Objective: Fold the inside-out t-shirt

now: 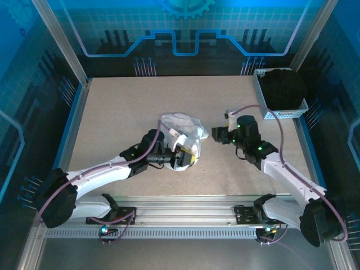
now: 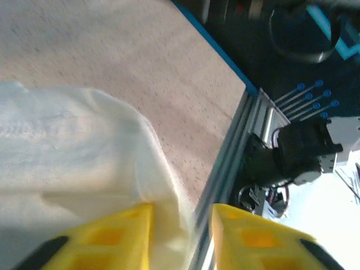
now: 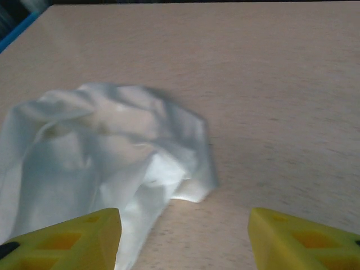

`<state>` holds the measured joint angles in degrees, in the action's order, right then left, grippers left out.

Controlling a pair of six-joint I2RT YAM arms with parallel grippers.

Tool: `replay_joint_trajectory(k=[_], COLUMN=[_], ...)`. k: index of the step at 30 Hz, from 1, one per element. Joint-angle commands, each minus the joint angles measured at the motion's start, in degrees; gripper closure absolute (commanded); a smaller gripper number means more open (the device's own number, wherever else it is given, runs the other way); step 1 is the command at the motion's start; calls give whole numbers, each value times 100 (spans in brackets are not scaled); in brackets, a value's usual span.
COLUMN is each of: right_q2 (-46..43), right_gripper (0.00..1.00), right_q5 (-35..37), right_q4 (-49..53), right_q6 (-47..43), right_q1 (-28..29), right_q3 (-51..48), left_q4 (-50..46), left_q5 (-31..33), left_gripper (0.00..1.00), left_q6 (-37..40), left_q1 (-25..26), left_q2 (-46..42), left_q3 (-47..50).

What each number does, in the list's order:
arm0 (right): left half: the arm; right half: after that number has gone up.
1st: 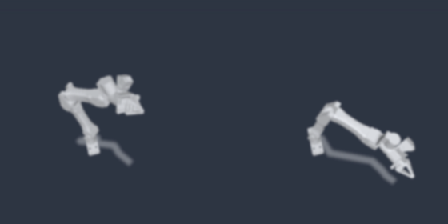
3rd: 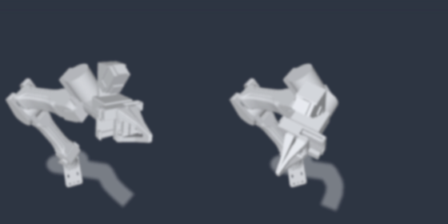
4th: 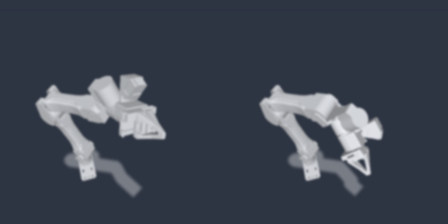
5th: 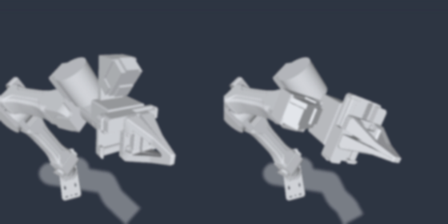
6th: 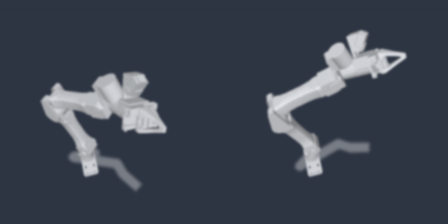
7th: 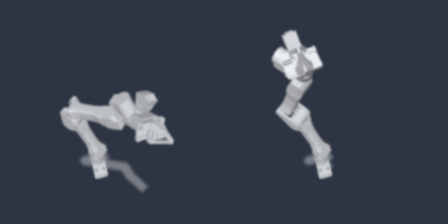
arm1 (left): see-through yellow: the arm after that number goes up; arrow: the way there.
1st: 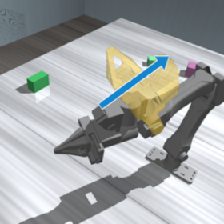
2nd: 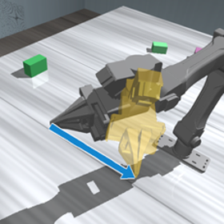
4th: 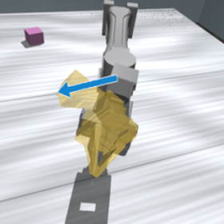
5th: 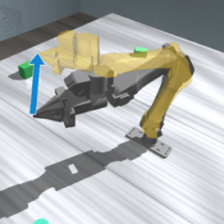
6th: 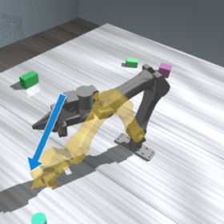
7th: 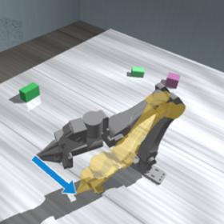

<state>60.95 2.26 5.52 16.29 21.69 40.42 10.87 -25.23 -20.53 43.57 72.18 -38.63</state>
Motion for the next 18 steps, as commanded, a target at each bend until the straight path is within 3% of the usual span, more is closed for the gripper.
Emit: replay_joint_trajectory(k=[1, 5, 9, 11, 18], right_q2=[-378, -426, 80, 500, 2267], right_gripper=[38, 37, 36, 35, 29], right_q5=[-47, -445, -631, -520, -8], right_q4=[396, 290, 101, 140, 91], right_q6=[177, -37, -229, -325, -533], right_q1=[-69, 191, 915, 1312, 2246], right_q3=[-29, -113, -60, 86, 853], left_q4=[-610, -801, -1256, -1441, -1702], left_q5=[347, 861, 1513, 1558, 1560], left_gripper=[49, 29, 25, 25, 23], left_q6=[458, 47, -1111, -1314, -1413], left_q1=[-30, -613, -1852, -2229, -2318], left_q2=[-239, -840, -984, -823, 76], left_q3=[-299, -52, 137, 176, 194])
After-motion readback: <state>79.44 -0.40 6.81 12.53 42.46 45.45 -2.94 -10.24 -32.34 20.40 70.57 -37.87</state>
